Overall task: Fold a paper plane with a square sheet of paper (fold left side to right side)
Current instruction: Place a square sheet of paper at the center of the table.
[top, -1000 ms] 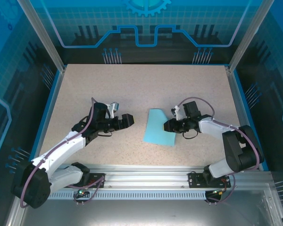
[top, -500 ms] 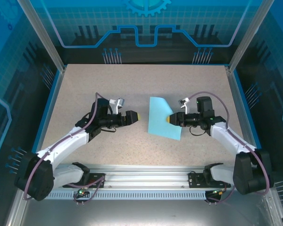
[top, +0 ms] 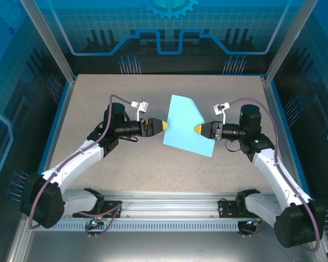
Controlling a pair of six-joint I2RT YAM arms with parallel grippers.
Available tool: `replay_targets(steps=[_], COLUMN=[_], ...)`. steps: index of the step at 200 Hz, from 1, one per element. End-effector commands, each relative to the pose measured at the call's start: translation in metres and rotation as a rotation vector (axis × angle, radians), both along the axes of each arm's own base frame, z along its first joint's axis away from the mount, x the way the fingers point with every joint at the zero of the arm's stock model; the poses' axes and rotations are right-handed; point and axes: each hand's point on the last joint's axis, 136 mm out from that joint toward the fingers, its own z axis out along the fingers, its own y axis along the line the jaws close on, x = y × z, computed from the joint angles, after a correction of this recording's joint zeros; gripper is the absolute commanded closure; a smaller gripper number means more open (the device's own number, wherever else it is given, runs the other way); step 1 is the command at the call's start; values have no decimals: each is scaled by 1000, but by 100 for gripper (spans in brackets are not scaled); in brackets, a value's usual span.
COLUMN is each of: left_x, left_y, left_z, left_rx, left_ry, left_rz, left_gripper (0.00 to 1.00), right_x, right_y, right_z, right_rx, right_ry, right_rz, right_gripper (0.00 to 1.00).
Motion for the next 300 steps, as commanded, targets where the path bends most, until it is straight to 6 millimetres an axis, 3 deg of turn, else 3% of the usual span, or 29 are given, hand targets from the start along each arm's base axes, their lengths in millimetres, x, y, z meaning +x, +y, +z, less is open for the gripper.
replay_targets(steps=[1,35,85,101,132,144,162,165,175,205,241,260,266,300], left_x=[-8,-19,-26,-27,-25,-24,-21,-20,-17,-7,10,21,25,39], left_y=[-5,-13,-20,-20,-18,-16,-13,-13,-10,1,5,3,1,0], left_z=[35,46,43,42,37,30,13,9,-6,-64,-124,-149,-157,-184], left_rx=[-67,-94,-73,-74,-45,-23,13,21,50,151,232,286,302,401], left_ry=[-94,-126,-119,-118,-110,-92,-45,-35,1,146,304,378,399,474], left_rz=[-79,-137,-167,-167,-144,-130,-97,-90,-59,48,127,147,147,154], left_gripper=[3,10,22,35,74,86,92,92,92,92,92,92,92,92], right_x=[-6,-8,-9,-8,-4,-3,1,3,9,25,34,39,35,42], right_y=[3,13,25,25,23,19,9,7,-1,-39,-63,-62,-62,-51], right_z=[23,27,27,22,8,-1,-21,-16,-25,-65,-106,-117,-131,-159], right_rx=[39,43,39,21,-28,-75,-170,-184,-241,-462,-636,-650,-656,-613], right_ry=[-14,-18,-19,-14,9,30,50,32,38,85,162,173,197,263], right_rz=[26,47,74,67,42,13,-46,-59,-109,-290,-363,-362,-352,-327], right_gripper=[67,67,67,67,64,56,41,38,29,4,1,1,0,2])
